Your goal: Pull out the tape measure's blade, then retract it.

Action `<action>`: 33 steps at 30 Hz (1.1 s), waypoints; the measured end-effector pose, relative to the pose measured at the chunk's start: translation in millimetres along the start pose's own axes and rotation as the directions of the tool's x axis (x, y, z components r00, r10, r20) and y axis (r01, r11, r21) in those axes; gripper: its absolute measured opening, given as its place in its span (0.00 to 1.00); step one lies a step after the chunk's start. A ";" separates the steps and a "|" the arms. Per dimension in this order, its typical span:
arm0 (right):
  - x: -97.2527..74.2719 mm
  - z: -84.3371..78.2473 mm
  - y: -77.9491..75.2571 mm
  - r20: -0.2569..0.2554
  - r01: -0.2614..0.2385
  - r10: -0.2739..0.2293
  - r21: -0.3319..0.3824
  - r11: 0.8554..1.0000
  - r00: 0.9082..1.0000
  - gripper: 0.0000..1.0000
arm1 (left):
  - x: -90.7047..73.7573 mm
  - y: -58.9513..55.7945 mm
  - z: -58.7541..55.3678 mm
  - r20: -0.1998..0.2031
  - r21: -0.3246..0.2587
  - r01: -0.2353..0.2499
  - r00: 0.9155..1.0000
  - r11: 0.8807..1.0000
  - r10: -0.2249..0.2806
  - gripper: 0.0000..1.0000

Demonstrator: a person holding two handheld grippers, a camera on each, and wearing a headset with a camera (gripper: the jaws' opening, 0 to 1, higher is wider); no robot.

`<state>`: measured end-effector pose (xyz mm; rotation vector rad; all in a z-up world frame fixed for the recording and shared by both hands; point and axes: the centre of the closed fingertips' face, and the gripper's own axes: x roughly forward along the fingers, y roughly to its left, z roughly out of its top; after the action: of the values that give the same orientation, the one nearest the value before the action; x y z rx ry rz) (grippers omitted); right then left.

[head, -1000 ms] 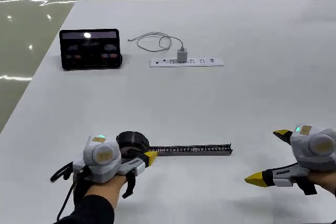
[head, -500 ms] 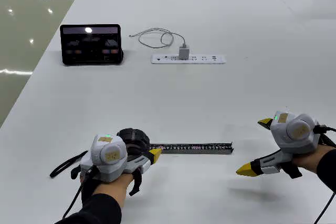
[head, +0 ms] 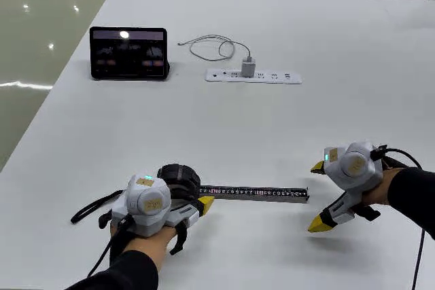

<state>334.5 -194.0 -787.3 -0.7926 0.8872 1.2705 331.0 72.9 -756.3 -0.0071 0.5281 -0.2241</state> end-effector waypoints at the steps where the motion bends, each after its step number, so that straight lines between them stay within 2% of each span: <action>1: 1.4 0.9 -1.5 -0.004 -0.005 0.005 0.001 1.000 1.000 0.76 | 0.1 -0.1 -0.8 -0.003 -0.002 0.000 1.000 1.000 0.000 1.00; 4: 3.6 6.8 -2.0 0.001 -0.024 0.024 -0.029 0.999 1.000 0.67 | 0.9 0.8 -2.1 -0.010 0.000 0.001 1.000 1.000 -0.001 1.00; 8: 8.4 3.2 1.0 -0.043 -0.055 0.051 -0.096 0.994 0.998 0.57 | 1.2 0.1 -3.1 -0.007 -0.006 0.005 1.000 1.000 -0.006 1.00; 11: 8.9 1.6 2.4 -0.051 -0.065 0.060 -0.097 0.993 0.997 0.46 | 1.3 -2.1 -3.6 -0.008 -0.002 0.013 1.000 1.000 -0.013 1.00; 24: 8.2 0.9 -8.4 -0.039 -0.050 0.047 -0.080 0.996 0.998 0.29 | 2.3 -5.7 -3.0 0.003 0.000 0.024 1.000 1.000 -0.024 1.00; 27: 9.7 4.3 -4.8 -0.040 -0.063 0.059 -0.100 0.993 0.997 0.26 | 2.5 -5.8 -3.7 0.002 -0.003 0.024 1.000 1.000 -0.024 1.00; 33: 9.5 3.5 1.5 -0.057 -0.088 0.080 -0.165 0.982 0.995 0.15 | 2.9 -5.5 -3.5 0.005 -0.013 0.024 1.000 1.000 -0.024 1.00</action>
<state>334.1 -186.4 -794.2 -0.9309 0.8694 1.4181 330.4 67.1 -760.4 -0.0265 0.5244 -0.2437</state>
